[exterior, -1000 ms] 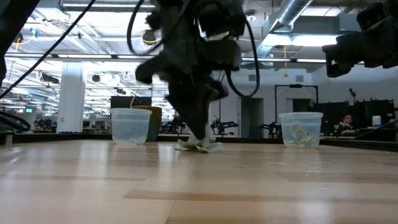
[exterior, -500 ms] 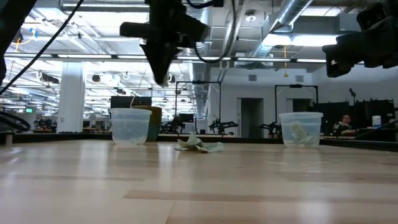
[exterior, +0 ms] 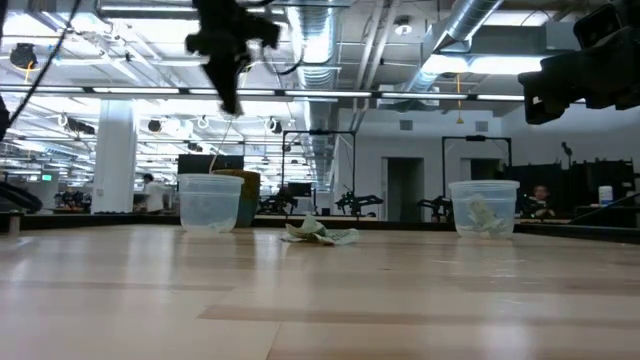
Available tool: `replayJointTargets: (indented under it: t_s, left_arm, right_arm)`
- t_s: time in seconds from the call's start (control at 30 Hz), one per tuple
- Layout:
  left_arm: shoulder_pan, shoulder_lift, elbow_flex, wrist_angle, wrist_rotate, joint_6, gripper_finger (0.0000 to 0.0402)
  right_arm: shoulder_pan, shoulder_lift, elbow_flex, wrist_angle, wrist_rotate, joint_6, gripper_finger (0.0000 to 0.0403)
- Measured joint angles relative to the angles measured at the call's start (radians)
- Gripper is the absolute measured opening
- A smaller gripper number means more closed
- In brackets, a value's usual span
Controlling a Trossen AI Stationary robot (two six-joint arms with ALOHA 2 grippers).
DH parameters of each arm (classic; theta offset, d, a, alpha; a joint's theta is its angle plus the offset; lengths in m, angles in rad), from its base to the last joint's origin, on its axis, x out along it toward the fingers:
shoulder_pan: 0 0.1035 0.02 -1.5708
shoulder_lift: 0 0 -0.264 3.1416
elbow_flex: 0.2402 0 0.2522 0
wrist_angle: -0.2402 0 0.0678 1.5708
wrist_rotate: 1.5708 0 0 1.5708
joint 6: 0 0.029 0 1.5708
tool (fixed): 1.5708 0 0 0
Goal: Pick and place items into bin
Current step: Put the stevia packet into the left transparent bin
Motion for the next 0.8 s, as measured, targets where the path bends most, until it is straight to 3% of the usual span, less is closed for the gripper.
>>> replayJointTargets:
  t_s: [0.2, 0.33, 0.8]
  left_arm:
    - [0.104, -0.211, -0.392, 0.345, 0.063, 0.031, 0.0000]
    - [0.168, -0.263, -0.550, 0.515, 0.150, 0.052, 0.0000]
    - [0.223, -0.264, -0.603, 0.675, 0.144, 0.084, 0.0007]
  right_arm:
    - [0.000, 0.000, 0.000, 0.000, 0.000, 0.000, 0.0134]
    - [0.000, 0.000, 0.000, 0.000, 0.000, 0.000, 0.0134]
    - [0.000, 0.000, 0.000, 0.000, 0.000, 0.000, 0.0133]
